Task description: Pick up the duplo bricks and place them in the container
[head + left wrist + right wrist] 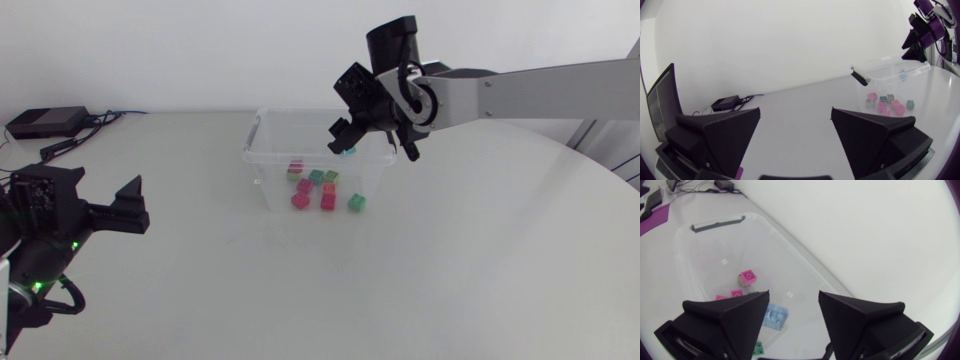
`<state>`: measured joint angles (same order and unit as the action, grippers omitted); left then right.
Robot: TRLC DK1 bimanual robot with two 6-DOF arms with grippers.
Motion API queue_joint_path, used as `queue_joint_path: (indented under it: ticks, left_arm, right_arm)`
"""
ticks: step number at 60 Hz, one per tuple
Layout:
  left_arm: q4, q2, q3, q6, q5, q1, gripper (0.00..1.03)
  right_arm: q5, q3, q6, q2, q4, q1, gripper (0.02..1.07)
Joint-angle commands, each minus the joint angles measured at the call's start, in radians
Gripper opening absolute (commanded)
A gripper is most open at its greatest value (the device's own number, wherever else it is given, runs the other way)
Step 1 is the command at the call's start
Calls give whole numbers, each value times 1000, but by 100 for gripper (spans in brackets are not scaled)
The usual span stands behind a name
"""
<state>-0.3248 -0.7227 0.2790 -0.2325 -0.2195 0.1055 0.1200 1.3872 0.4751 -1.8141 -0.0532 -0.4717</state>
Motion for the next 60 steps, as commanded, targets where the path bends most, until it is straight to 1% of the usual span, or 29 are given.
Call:
queue_joint_path:
  ticks: [1,5,11,15,20,23,27,32,37,42,46,48,50,56,60]
  left_arm:
    - [-16,22,-43,-11,8,-9,99]
    - [-16,43,-67,-18,14,-9,99]
    - [-19,83,-104,-18,14,-6,99]
    - [-19,112,-124,-19,14,-4,99]
    - [-19,201,-172,-25,14,0,99]
    - [-19,267,-202,-27,14,2,99]
    - [-14,315,-215,-28,14,2,99]
    - [1,368,-227,-28,16,3,99]
    - [43,414,-231,-28,22,3,99]
    - [109,505,-244,-39,28,3,99]
    - [162,597,-259,-56,28,3,99]
    - [214,690,-271,-65,29,3,99]
    - [244,737,-279,-65,28,-1,99]
    - [257,737,-278,-65,29,-10,99]
    - [279,737,-278,-65,31,-7,99]
  right_arm:
    - [50,-66,-64,95,50,18,102]
    - [107,-103,-95,154,67,27,102]
    - [115,-171,-144,257,59,54,102]
    - [136,-212,-151,318,27,59,102]
    - [136,-238,-176,403,-102,58,102]
    - [124,-254,-187,464,-212,48,102]
    - [118,-266,-217,501,-298,44,102]
    - [84,-267,-243,535,-451,31,102]
    - [60,-283,-282,573,-547,22,102]
    - [41,-306,-311,599,-603,15,102]
    - [36,-327,-342,607,-643,-1,102]
    - [35,-333,-357,610,-668,-21,102]
    - [33,-335,-369,610,-691,-28,102]
    - [10,-324,-412,588,-769,-47,102]
    - [-16,-303,-435,527,-884,-51,102]
